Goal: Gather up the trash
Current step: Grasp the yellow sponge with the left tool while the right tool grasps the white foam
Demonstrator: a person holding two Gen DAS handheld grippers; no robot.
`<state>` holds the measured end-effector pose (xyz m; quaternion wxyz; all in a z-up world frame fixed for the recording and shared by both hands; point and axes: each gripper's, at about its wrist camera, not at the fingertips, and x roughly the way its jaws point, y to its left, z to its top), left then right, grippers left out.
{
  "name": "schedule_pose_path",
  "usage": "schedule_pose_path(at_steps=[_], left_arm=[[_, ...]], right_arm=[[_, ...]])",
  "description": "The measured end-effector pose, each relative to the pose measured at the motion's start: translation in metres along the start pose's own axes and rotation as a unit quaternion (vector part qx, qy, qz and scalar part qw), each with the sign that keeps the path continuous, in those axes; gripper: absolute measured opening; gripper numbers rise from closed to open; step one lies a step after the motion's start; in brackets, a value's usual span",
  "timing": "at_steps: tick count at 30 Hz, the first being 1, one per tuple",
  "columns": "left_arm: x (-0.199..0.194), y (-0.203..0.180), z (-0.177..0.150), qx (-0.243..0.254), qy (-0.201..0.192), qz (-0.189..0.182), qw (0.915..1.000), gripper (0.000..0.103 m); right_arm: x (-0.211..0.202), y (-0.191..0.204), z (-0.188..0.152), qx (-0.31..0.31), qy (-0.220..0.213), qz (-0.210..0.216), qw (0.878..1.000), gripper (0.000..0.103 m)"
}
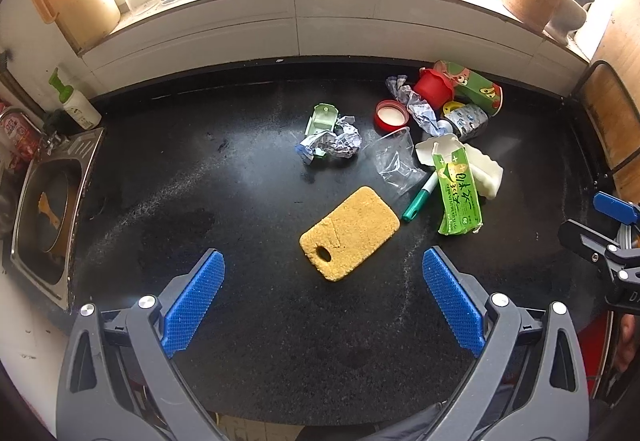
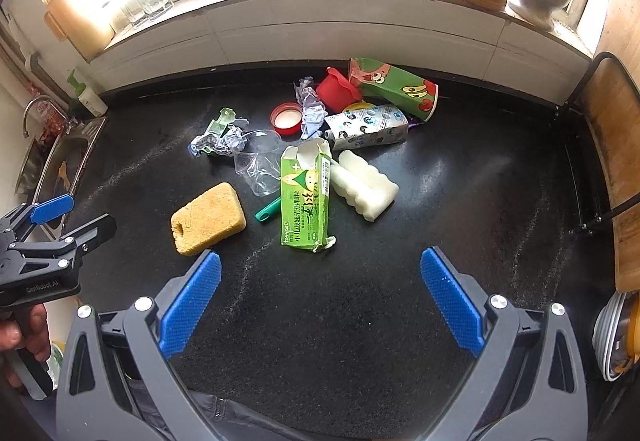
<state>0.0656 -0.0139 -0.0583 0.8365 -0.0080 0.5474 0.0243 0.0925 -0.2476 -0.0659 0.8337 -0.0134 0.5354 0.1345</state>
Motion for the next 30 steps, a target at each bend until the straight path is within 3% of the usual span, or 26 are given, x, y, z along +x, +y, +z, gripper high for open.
schedule_pose_path(at_steps=[3,7,14,17,19,23,24,25,28,29,30], left_arm=[[0.016,-0.002,0.003,0.004,0.001,-0.011,0.9999,0.097],[0.039,-0.006,0.0,0.031,-0.027,-0.046,0.9981,0.097],[0.099,-0.028,-0.021,0.17,-0.048,-0.052,0.9829,0.097],[0.132,-0.027,-0.026,0.195,-0.023,-0.052,0.9791,0.096],[0.145,-0.023,-0.025,0.202,-0.02,-0.063,0.9771,0.096],[0.163,-0.023,-0.02,0.232,-0.019,-0.079,0.9694,0.096],[0.168,-0.023,-0.019,0.238,-0.015,-0.081,0.9679,0.096],[0.171,-0.024,-0.018,0.24,-0.012,-0.084,0.9671,0.096],[0.174,-0.024,-0.014,0.242,-0.006,-0.102,0.9649,0.079],[0.172,-0.025,-0.014,0.241,-0.006,-0.105,0.9648,0.068],[0.171,-0.026,-0.012,0.241,-0.003,-0.101,0.9654,0.064]], right_arm=[[0.015,-0.01,0.007,-0.011,-0.002,0.014,1.0,0.097],[0.046,-0.024,0.016,-0.054,-0.006,0.014,0.998,0.097],[0.126,-0.048,0.024,-0.173,0.03,-0.004,0.985,0.095],[0.152,-0.059,0.028,-0.188,0.048,0.018,0.981,0.093],[0.162,-0.063,0.033,-0.192,0.059,0.035,0.979,0.081],[0.177,-0.06,0.042,-0.217,0.069,0.052,0.972,0.078],[0.179,-0.059,0.044,-0.223,0.071,0.054,0.971,0.072],[0.181,-0.057,0.045,-0.229,0.074,0.057,0.969,0.053],[0.174,-0.056,0.049,-0.229,0.08,0.063,0.968,0.035],[0.171,-0.057,0.049,-0.226,0.079,0.063,0.969,0.033],[0.165,-0.058,0.049,-0.224,0.073,0.059,0.97,0.03]])
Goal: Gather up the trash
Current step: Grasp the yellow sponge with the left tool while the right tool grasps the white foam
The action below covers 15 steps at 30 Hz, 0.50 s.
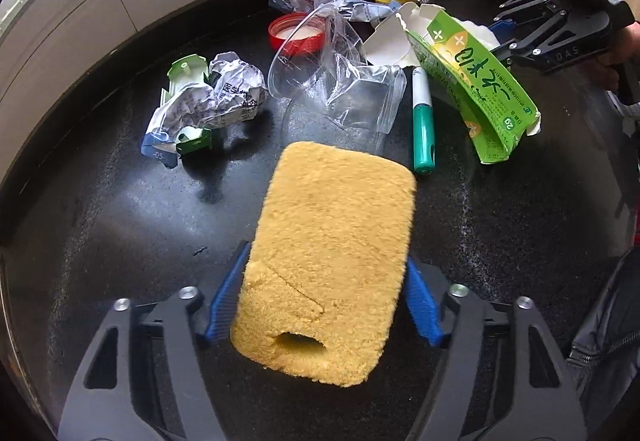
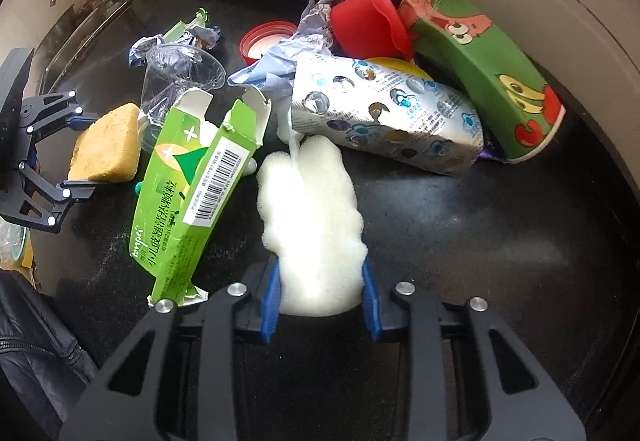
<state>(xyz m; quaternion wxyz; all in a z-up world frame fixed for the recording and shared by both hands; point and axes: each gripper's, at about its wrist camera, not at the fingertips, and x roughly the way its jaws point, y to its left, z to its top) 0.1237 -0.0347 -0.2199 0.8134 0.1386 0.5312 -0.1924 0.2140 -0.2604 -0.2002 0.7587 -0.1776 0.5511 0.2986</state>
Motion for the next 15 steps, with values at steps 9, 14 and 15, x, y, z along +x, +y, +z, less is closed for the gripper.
schedule_pose_path(at_steps=[9,14,15], left_arm=[[-0.04,0.005,0.018,-0.081,-0.025,0.008,0.9964,0.055],[-0.079,-0.001,0.019,-0.118,-0.052,0.022,0.9914,0.055],[-0.089,-0.001,0.017,-0.127,-0.056,0.026,0.9899,0.055]], right_arm=[[-0.058,0.008,-0.031,0.048,-0.024,-0.021,0.998,0.023],[-0.091,0.032,-0.037,0.074,-0.056,-0.016,0.996,0.023],[-0.098,0.042,-0.035,0.072,-0.063,-0.013,0.995,0.023]])
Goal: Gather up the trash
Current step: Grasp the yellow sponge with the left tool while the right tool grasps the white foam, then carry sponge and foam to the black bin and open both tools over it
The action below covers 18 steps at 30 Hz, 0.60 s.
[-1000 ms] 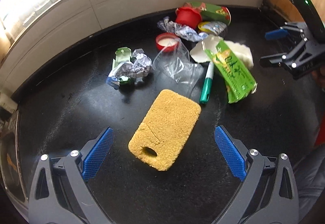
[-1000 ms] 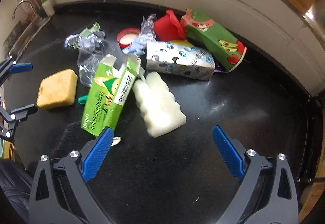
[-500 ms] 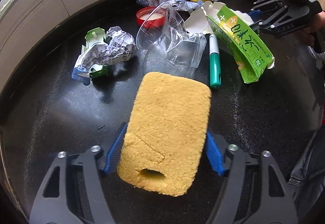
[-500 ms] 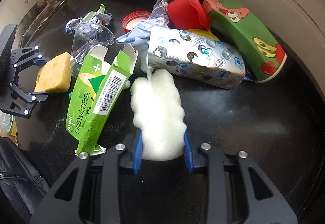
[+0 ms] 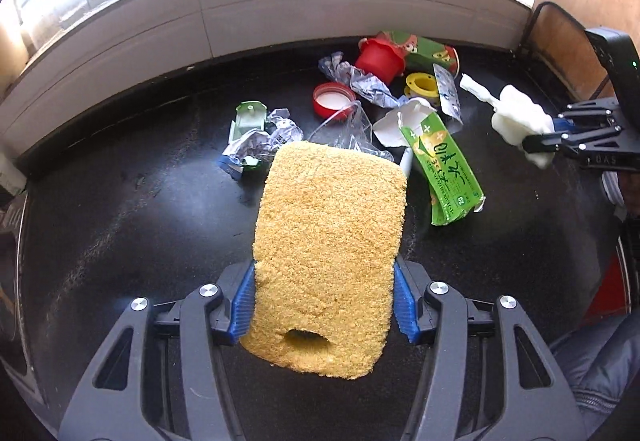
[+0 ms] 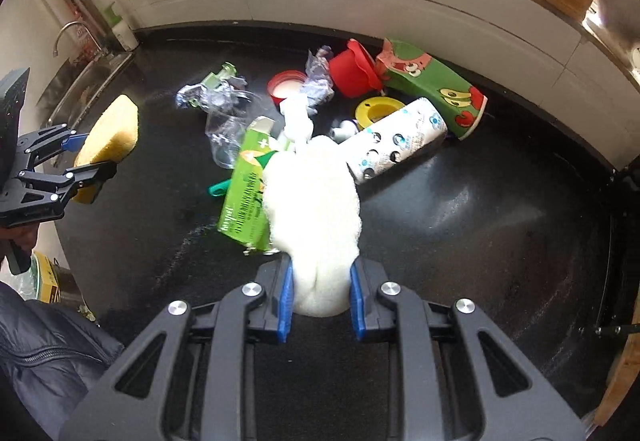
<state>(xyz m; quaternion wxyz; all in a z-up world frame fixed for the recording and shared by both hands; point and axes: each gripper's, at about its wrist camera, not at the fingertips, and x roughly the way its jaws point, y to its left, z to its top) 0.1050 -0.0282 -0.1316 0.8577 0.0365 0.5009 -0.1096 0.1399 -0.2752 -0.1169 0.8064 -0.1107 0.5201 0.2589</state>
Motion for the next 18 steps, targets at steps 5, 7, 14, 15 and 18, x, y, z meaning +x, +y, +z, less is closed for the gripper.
schedule_pose_path(at_steps=[5,7,14,15,18], left_arm=[[-0.054,0.011,-0.021,-0.054,-0.029,0.02,0.9979,0.055],[-0.077,0.019,-0.033,-0.072,-0.038,0.039,0.9959,0.055],[-0.162,0.071,-0.118,-0.174,-0.062,0.111,0.9767,0.055],[-0.175,0.082,-0.138,-0.196,-0.062,0.125,0.9706,0.055],[-0.206,0.108,-0.194,-0.254,-0.059,0.168,0.9505,0.055]], right_arm=[[-0.017,0.062,0.015,-0.04,-0.023,0.024,0.999,0.023],[-0.016,0.101,0.024,-0.07,-0.029,0.039,0.996,0.023],[-0.004,0.258,0.044,-0.192,-0.025,0.123,0.973,0.023],[-0.001,0.285,0.044,-0.212,-0.023,0.137,0.967,0.023],[0.006,0.361,0.038,-0.265,-0.01,0.179,0.948,0.023]])
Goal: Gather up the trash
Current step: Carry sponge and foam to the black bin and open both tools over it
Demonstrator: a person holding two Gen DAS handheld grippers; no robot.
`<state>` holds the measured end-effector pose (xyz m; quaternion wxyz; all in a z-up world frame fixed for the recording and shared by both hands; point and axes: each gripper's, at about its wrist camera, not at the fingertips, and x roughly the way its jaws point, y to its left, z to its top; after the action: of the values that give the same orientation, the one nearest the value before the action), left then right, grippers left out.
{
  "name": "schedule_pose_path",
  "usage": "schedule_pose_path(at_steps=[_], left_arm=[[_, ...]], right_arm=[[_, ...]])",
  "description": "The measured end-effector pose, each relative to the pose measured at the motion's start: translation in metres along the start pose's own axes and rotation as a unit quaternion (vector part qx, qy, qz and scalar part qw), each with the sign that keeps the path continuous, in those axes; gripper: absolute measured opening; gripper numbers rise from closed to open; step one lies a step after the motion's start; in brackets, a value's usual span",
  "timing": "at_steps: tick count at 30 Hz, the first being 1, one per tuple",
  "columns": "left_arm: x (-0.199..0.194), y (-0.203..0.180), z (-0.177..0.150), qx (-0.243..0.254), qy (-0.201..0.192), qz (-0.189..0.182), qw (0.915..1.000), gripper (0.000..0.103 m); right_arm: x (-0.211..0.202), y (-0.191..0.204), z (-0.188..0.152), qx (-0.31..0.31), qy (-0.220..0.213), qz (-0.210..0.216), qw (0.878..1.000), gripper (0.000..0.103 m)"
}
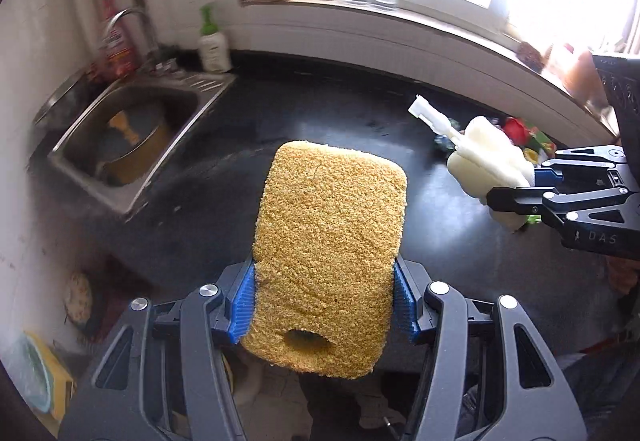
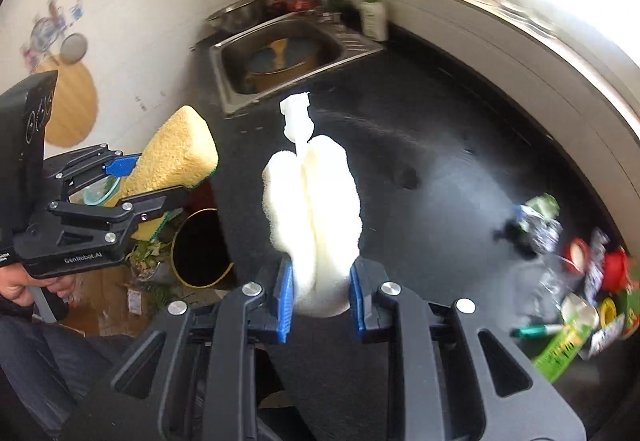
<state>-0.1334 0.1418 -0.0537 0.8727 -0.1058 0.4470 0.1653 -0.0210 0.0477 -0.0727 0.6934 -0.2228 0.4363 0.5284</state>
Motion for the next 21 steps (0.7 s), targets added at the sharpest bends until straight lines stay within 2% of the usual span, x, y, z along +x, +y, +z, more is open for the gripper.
schedule_pose_path(at_steps=[2,5,8,11,18,21], left_arm=[[-0.013,0.038,-0.024,-0.037,0.003,0.031,0.9988,0.055],[-0.029,0.094,-0.062,-0.102,0.013,0.077,0.9917,0.056],[-0.042,0.143,-0.102,-0.165,0.025,0.114,0.9794,0.056],[-0.05,0.176,-0.135,-0.214,0.032,0.142,0.966,0.056],[-0.032,0.226,-0.201,-0.293,0.047,0.155,0.9424,0.056],[-0.005,0.24,-0.227,-0.311,0.048,0.148,0.9375,0.056]], right_arm=[[0.024,0.043,0.018,-0.03,0.012,0.035,0.999,0.023],[0.055,0.096,0.036,-0.07,0.031,0.074,0.994,0.023],[0.098,0.168,0.055,-0.121,0.063,0.121,0.983,0.023],[0.121,0.207,0.057,-0.144,0.086,0.141,0.976,0.023],[0.196,0.262,0.052,-0.149,0.153,0.156,0.964,0.023],[0.24,0.274,0.049,-0.133,0.187,0.152,0.961,0.023]])
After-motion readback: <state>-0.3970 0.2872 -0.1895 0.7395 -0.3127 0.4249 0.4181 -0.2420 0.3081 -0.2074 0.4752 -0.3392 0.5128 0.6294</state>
